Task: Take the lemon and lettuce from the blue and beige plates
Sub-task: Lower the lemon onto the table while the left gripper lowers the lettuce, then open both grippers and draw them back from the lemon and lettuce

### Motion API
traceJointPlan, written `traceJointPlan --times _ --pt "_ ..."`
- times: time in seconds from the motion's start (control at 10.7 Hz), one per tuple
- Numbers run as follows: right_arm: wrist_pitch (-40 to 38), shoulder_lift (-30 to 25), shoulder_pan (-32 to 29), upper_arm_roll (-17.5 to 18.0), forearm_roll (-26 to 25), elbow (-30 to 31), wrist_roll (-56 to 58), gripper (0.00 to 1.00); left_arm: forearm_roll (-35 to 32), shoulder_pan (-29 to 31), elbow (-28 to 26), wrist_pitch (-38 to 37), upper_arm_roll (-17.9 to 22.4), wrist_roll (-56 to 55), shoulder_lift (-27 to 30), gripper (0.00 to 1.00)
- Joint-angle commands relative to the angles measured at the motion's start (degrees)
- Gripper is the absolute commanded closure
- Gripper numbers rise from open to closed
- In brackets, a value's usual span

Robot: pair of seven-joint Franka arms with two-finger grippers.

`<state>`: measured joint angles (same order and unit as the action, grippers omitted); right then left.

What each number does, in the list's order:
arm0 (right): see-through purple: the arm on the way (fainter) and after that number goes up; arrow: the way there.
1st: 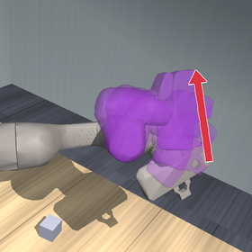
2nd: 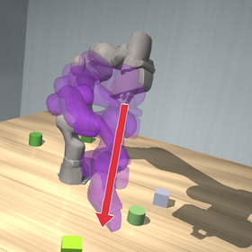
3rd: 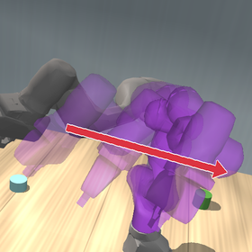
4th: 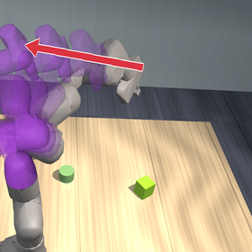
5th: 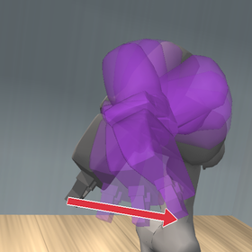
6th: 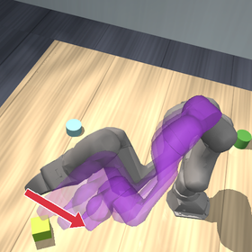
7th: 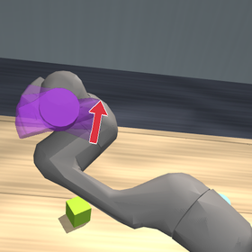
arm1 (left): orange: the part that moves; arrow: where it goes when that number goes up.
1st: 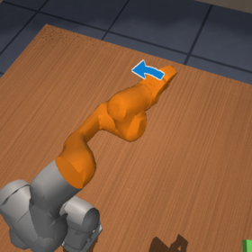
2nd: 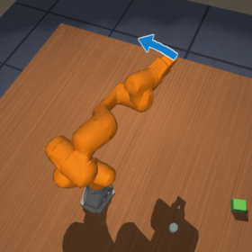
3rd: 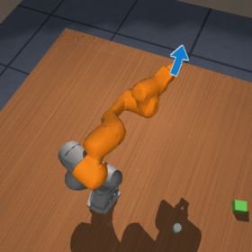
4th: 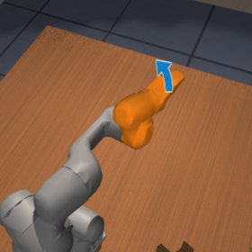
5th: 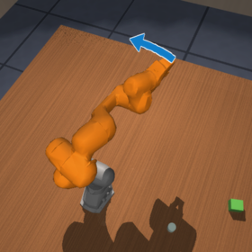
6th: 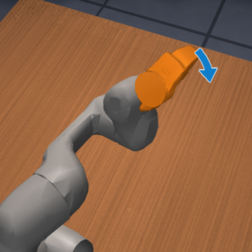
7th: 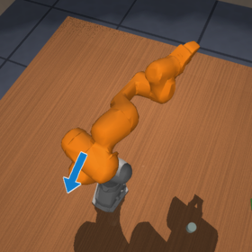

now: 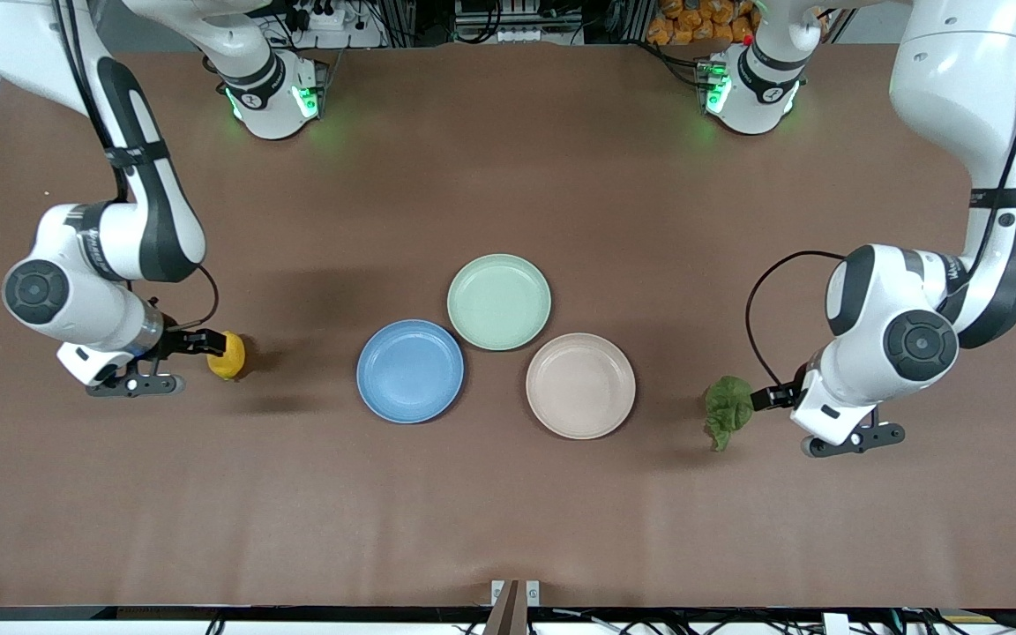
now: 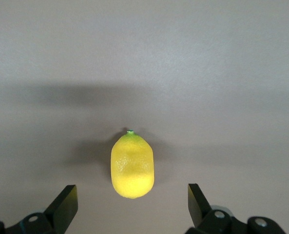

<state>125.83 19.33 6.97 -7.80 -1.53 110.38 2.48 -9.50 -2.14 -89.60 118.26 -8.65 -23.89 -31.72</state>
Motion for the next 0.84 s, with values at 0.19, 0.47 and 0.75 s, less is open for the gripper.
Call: traceJointPlan --times 0.19,0.47,0.75 --pt "-5.23 -7.80 -0.64 0.42 0.39 0.54 -0.10 0.00 1.85 0.73 -13.73 0.48 -0.84 -0.11 12.44 0.00" --pt "-14.33 -10.71 -0.73 0.68 0.30 -4.53 0.07 0.00 3.17 0.64 -19.03 0.66 -0.84 -0.11 18.09 0.00" --pt "-25.61 -11.76 -1.43 1.99 0.30 -12.46 -0.10 0.00 5.28 0.64 -20.35 0.57 -0.93 -0.02 21.25 0.00"
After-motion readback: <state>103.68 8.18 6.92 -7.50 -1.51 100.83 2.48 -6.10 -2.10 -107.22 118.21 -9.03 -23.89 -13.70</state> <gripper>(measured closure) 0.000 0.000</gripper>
